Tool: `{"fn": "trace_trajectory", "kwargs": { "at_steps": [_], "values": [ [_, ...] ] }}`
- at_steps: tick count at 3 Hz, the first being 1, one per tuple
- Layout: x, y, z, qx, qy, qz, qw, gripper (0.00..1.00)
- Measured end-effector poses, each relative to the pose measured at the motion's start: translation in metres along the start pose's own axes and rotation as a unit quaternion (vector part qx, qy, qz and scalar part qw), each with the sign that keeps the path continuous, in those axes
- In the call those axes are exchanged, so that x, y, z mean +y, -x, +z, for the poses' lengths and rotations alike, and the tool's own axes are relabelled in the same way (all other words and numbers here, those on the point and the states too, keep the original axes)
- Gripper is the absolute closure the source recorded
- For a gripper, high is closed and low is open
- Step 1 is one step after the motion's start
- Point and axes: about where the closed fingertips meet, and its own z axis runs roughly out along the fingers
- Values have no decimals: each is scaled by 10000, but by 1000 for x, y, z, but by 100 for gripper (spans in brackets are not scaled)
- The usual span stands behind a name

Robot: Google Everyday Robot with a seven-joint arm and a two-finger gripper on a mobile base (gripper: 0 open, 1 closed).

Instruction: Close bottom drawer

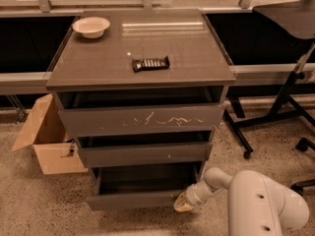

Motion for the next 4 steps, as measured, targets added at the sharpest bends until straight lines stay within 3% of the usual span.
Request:
{"fn": "trace_trajectory", "kwargs": {
  "at_steps": [1, 2, 3, 4],
  "values": [
    [-25, -11, -22, -250, -317, -59, 9992, 100],
    [-30, -13, -27, -284, -379, -87, 9988, 100],
    [-30, -13, -27, -284, -379, -87, 9988, 86],
    [-30, -13, -27, -284, -378, -87, 9988, 55]
  ]
}}
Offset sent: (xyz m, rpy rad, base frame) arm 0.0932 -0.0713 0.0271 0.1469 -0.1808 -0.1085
